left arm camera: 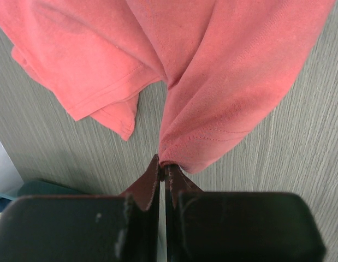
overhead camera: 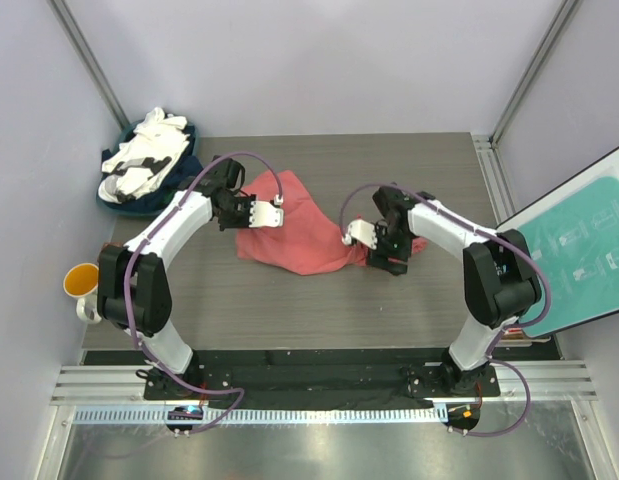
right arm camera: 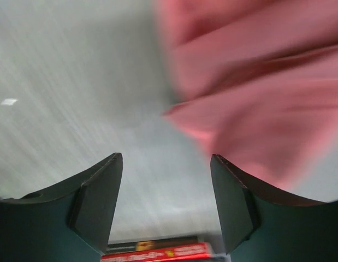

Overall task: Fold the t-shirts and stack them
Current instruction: Flatten out the tshirt

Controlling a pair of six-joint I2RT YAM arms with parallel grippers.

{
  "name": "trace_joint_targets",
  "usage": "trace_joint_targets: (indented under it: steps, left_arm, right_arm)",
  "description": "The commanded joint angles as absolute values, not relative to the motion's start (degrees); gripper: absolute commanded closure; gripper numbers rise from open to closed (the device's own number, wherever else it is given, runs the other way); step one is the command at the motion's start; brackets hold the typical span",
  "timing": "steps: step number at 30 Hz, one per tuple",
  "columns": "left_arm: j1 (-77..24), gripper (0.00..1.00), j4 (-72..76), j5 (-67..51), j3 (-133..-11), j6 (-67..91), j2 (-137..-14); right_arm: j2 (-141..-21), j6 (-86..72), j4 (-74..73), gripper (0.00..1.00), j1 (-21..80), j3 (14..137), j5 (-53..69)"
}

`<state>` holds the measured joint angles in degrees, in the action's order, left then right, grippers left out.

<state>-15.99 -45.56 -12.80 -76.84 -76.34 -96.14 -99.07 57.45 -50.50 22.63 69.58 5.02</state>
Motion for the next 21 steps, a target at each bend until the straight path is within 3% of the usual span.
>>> trace_joint_targets:
  steps: [1,12,21]
  left_arm:
    - [-15.9,1.00,-44.1,-11.9,-78.0,-75.8,-95.4]
    - [-16.2,1.00,-44.8,-12.8,-79.3,-75.5,-96.2]
    - [-16.4,1.00,-45.1,-12.7,-79.6,-75.5,-96.4]
  right_arm:
    - [-91.7,60.8,-48.5,0.28,22.9,60.8,4.1]
    - [-79.8,65.9,-28.2,0.28,23.0,44.8,0.7]
    - [-81.6,67.9,-16.8,0.33,23.1,39.5,2.2]
